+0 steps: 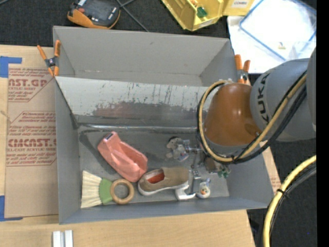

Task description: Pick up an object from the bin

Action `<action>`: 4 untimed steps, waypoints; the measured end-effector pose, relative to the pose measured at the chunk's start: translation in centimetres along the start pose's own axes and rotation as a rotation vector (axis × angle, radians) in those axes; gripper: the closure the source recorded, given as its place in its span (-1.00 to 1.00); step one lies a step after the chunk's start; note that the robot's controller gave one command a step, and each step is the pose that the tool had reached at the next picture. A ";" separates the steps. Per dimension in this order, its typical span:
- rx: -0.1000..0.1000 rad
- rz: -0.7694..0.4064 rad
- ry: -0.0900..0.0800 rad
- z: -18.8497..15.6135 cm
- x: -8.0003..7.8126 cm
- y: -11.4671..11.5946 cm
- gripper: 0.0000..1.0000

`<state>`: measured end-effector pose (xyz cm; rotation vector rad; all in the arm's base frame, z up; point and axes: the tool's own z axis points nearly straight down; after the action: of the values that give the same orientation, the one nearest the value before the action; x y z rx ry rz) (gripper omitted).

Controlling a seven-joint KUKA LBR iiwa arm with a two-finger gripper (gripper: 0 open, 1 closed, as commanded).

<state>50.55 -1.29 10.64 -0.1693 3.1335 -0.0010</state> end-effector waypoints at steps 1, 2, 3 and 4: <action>0.002 -0.051 -0.009 3.7 -3.5 3.6 -1.00; 0.000 -0.043 -0.002 3.5 0.7 3.1 1.00; 0.000 -0.043 -0.002 3.5 0.7 3.1 1.00; 0.001 -0.035 -0.003 -0.8 0.6 5.3 1.00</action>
Offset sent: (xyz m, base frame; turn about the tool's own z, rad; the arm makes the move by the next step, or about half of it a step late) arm -0.0123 0.0291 -0.0364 -0.0437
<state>49.35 3.92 11.40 -0.2243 3.1267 -0.0017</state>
